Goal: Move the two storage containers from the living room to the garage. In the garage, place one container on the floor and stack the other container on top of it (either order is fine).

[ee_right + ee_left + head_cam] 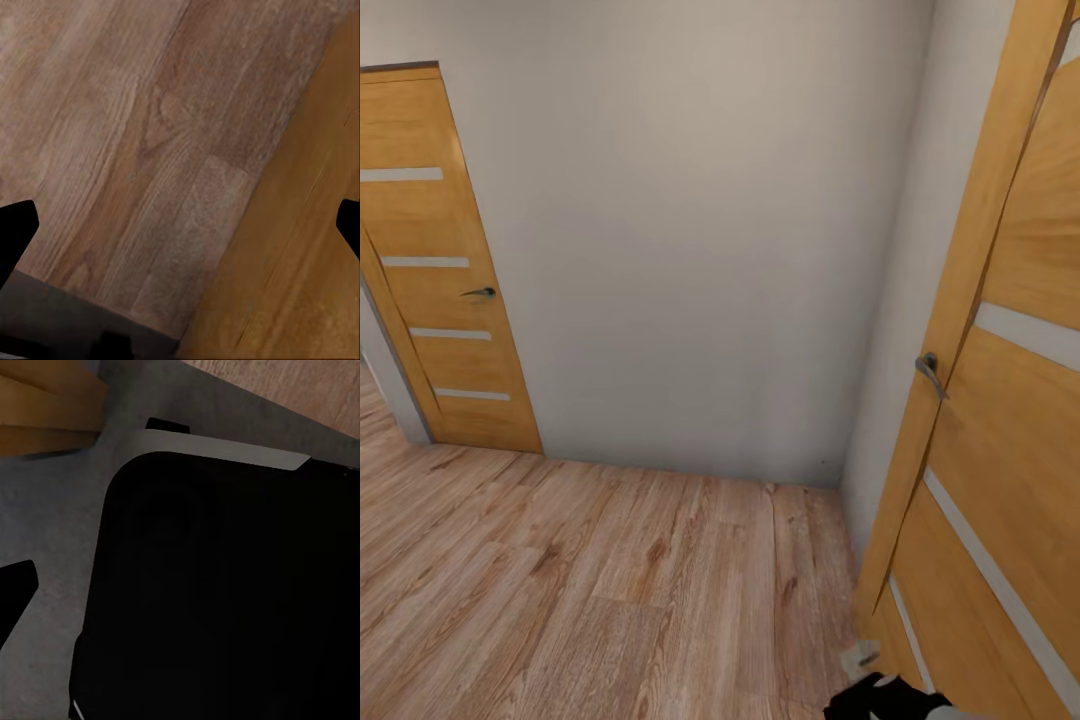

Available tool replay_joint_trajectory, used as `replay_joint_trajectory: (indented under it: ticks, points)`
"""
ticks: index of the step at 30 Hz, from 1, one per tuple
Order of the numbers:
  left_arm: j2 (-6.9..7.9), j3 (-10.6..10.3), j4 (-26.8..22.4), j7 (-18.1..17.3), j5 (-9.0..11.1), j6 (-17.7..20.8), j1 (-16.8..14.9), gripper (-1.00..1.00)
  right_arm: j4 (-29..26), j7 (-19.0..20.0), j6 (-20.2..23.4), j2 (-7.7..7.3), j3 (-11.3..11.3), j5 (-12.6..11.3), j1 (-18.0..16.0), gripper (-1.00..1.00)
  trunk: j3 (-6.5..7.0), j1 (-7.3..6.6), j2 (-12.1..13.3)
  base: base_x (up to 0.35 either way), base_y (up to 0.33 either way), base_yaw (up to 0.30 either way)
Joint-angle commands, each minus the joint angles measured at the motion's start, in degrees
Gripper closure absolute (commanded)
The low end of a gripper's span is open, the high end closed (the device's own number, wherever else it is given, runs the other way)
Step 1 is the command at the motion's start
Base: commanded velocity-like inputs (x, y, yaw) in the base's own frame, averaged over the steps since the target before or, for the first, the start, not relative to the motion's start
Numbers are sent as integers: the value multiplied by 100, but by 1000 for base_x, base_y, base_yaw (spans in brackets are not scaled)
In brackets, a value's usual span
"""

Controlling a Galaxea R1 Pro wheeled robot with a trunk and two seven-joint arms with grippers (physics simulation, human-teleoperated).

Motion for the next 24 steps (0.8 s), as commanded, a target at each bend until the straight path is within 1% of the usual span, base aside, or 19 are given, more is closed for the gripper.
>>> replay_joint_trajectory:
  ticks: [1, 2, 4, 5, 6, 7, 8, 10, 13, 14, 18, 24]
  points:
    - [-1, 1, 2, -2, 33, -14, -3, -100, 4, 136, 1, -100, 44, -88, 333, -100, -5, 0, -3, 0, 0, 0]
    - [-7, 1, 2, 1, 33, -15, -3, -100, 6, 221, -9, -180, 45, -108, 837, -100, -5, 0, -3, 0, 0, 0]
    - [-4, 1, 2, 4, 33, -15, -3, -100, 8, 274, -22, -260, 49, -118, 1405, -100, -5, 0, -3, 0, 0, 0]
    - [-3, 1, 2, 5, 33, -15, -3, -100, 8, 287, -65, -288, 46, -126, 1623, -100, -5, 0, -3, 0, 0, 0]
    - [-3, 1, 2, 5, 33, -15, -3, -100, 8, 291, -110, -299, 46, -129, 1715, -100, -5, 0, -3, 0, 0, 0]
    - [-2, 5, 2, 6, 33, -15, -3, -100, 9, 298, -274, -321, 46, -137, 1867, -100, -5, 0, -3, 0, 0, 0]
    - [-2, 6, 2, 6, 33, -15, -3, -100, 9, 300, -384, -333, 47, -140, 1933, -100, -5, 0, -3, 0, 0, 0]
    - [-2, 7, 2, 6, 36, -15, -3, -100, 9, 304, -869, -361, 50, -145, 2164, -100, -5, 0, -3, 8, 0, 0]
    - [0, 3, 5, 6, 42, -9, -3, -100, 9, 302, -1232, -367, 38, -148, 2332, -100, -5, 0, -3, 78, 0, 0]
    - [3, 2, 9, 6, 45, -8, -3, -100, 9, 300, -1280, -364, 33, -146, 2355, -100, -5, 0, -3, 193, 0, 0]
    - [7, 2, 26, 6, 56, 27, -3, -100, 9, 307, -1385, -365, 26, -144, 2391, -100, -5, 0, -3, 269, 0, 0]
    - [7, 2, 35, 6, 59, 47, -3, -100, 9, 317, -1389, -368, 25, -143, 2396, -100, -5, 0, -3, 316, 0, 0]
